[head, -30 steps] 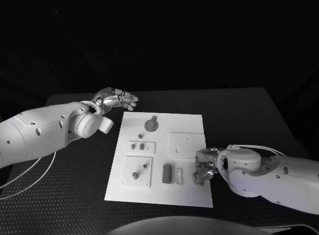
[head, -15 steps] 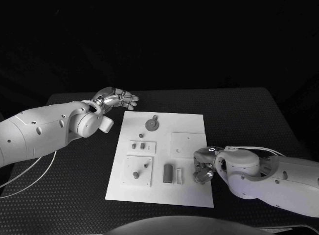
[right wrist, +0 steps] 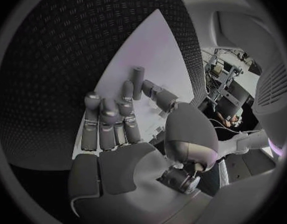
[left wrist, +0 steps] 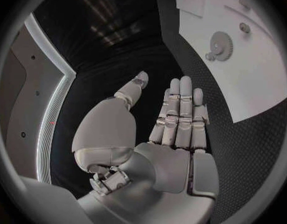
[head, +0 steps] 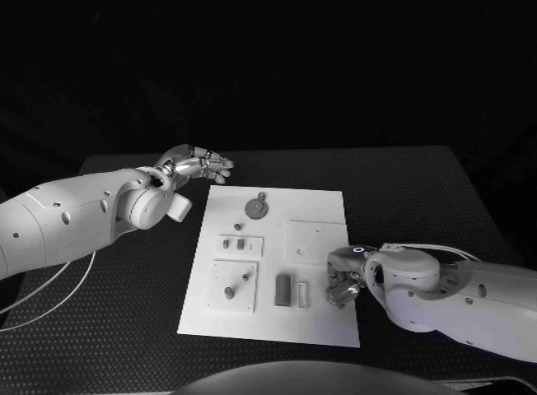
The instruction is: Assemble the parts on the task board
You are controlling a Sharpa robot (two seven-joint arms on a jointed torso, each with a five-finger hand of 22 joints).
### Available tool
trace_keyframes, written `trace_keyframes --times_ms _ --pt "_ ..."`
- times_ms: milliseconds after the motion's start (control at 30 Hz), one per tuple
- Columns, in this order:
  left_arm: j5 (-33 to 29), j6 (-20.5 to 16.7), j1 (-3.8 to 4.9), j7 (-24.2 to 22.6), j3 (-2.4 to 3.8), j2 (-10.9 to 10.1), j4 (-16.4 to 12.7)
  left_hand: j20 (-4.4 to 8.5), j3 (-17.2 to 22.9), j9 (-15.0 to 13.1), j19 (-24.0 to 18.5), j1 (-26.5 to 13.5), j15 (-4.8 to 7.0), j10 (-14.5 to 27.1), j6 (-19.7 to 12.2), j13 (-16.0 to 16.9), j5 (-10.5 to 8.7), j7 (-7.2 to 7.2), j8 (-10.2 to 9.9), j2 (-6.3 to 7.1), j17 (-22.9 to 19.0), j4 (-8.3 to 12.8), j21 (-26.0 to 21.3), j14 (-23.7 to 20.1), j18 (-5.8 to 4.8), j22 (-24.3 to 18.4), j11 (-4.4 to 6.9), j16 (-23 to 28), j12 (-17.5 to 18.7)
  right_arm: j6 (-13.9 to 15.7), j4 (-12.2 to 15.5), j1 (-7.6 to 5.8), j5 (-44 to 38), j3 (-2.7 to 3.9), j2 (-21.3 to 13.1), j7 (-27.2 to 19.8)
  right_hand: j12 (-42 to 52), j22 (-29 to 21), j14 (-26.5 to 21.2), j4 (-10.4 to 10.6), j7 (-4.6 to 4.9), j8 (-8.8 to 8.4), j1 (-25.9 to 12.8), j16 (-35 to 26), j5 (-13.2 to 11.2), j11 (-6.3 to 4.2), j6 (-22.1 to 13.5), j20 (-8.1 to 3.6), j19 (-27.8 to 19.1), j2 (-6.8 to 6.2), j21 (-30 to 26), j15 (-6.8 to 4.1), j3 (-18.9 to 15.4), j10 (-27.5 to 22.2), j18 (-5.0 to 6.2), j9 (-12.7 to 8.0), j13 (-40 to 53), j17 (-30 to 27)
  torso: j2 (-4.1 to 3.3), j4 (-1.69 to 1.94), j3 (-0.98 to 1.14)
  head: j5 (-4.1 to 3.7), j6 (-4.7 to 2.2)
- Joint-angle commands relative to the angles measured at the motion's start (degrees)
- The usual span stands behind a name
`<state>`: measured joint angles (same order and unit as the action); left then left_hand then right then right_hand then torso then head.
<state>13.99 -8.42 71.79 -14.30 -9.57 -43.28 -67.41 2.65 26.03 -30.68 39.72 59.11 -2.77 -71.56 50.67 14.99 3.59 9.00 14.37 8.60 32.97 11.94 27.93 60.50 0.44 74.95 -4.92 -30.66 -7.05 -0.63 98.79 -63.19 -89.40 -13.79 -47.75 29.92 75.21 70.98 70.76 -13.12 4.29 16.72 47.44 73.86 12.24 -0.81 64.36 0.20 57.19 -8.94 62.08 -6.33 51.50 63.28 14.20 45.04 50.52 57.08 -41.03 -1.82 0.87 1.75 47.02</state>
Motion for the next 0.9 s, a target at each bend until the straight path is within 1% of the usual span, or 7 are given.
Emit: trace_keyframes --times_ms 33,200,533,567,667,767,900 --pt "0.05 0.71 0.03 -0.37 0.03 0.09 -0.11 -0.09 -0.06 0.07 0.25 -0.04 -0.12 0.39 -0.06 -0.09 -0.11 0.26 0.38 -0.49 0.11 -0.18 -0.33 0.23 -0.44 0.15 -0.14 0.34 0.09 3.06 -0.65 0.06 5.56 -0.35 -0.28 1.25 -0.37 -0.06 0.4 -3.24 1.15 -8.31 2.72 -0.19 0.77 0.01 -0.78 -0.02 0.58 3.16 0.39 -0.01 3.45 0.36 0.8 -8.55 0.1 0.11 0.0 0.05 -0.06 0.0 -0.05" --pt "0.06 0.7 0.03 -0.36 0.03 0.14 -0.12 -0.09 -0.06 0.08 0.25 -0.02 -0.12 0.38 -0.05 -0.09 -0.11 0.26 0.39 -0.48 0.13 -0.17 -0.35 0.23 -0.44 0.16 -0.14 0.35 0.08 8.72 -1.25 -1.25 14.89 -0.35 -0.32 1.34 -0.44 -0.1 0.48 -3.26 1.01 -8.03 2.57 -0.3 1.4 -0.12 -0.46 -0.08 0.66 2.77 0.38 -0.09 3.61 0.48 0.8 -8.75 0.22 0.16 0.0 0.03 -0.07 0.12 -0.08" --pt "0.15 0.74 0.04 -0.28 0.03 0.28 -0.08 -0.08 -0.04 0.09 0.25 0.06 -0.12 0.38 -0.04 -0.09 -0.08 0.25 0.4 -0.48 0.17 -0.11 -0.38 0.23 -0.44 0.19 -0.13 0.39 0.06 12.65 -0.96 -1.98 28.05 -0.35 0.72 2.77 -0.68 -0.26 0.64 -3.2 0.86 -7.59 2.0 -0.54 3.25 -0.29 -0.2 -0.2 0.91 2.43 0.35 -0.35 3.69 0.51 0.8 -9.31 0.54 0.29 -0.01 0.07 -0.1 0.38 -0.1" --pt "0.16 0.81 0.04 -0.3 0.03 0.35 -0.06 -0.08 -0.03 0.09 0.25 0.08 -0.12 0.37 -0.04 -0.09 -0.08 0.25 0.41 -0.48 0.17 -0.11 -0.39 0.23 -0.44 0.2 -0.13 0.4 0.06 12.59 -0.94 -1.98 28.66 -0.35 0.72 2.9 -0.69 -0.27 0.64 -3.2 0.86 -7.59 2.0 -0.55 3.31 -0.3 -0.22 -0.22 0.94 2.42 0.36 -0.39 3.7 0.49 0.8 -9.33 0.55 0.3 -0.02 0.06 -0.06 0.68 -0.25" --pt "0.16 0.74 0.04 -0.26 0.03 0.36 -0.14 -0.09 -0.04 0.09 0.25 0.08 -0.12 0.37 -0.03 -0.09 -0.07 0.25 0.41 -0.46 0.18 -0.1 -0.39 0.22 -0.44 0.21 -0.13 0.41 0.05 11.74 -1.1 -1.98 30.37 -0.35 1.11 3.27 -0.71 -0.31 0.67 -3.17 0.83 -7.53 1.92 -0.56 3.46 -0.33 -0.2 -0.26 1.06 2.39 0.37 -0.48 3.67 0.45 0.8 -9.4 0.61 0.33 0.02 0.04 -0.01 0.64 -0.31" --pt "0.16 0.8 0.04 -0.28 0.03 0.37 -0.18 -0.09 -0.06 0.09 0.25 0.06 -0.13 0.37 -0.03 -0.09 -0.08 0.26 0.42 -0.44 0.2 -0.11 -0.41 0.22 -0.44 0.22 -0.13 0.43 0.05 10.96 -1.03 -1.97 31.8 -0.36 1.69 3.46 -0.73 -0.35 0.68 -3.13 0.82 -7.5 1.82 -0.58 3.56 -0.35 -0.2 -0.29 1.13 2.4 0.36 -0.54 3.64 0.41 0.8 -9.45 0.66 0.36 0.04 0.0 -0.14 0.54 -0.22" --pt "0.16 0.78 0.04 -0.28 0.03 0.37 -0.18 -0.1 -0.07 0.1 0.25 0.04 -0.13 0.37 -0.03 -0.09 -0.08 0.26 0.42 -0.44 0.21 -0.11 -0.42 0.22 -0.44 0.23 -0.14 0.44 0.04 11.33 -0.96 -1.96 32.17 -0.36 2.09 3.51 -0.74 -0.37 0.69 -3.13 0.81 -7.48 1.72 -0.6 3.62 -0.36 -0.23 -0.3 1.16 2.42 0.35 -0.57 3.6 0.38 0.8 -9.5 0.71 0.38 -0.01 -0.01 -0.06 0.57 -0.12"
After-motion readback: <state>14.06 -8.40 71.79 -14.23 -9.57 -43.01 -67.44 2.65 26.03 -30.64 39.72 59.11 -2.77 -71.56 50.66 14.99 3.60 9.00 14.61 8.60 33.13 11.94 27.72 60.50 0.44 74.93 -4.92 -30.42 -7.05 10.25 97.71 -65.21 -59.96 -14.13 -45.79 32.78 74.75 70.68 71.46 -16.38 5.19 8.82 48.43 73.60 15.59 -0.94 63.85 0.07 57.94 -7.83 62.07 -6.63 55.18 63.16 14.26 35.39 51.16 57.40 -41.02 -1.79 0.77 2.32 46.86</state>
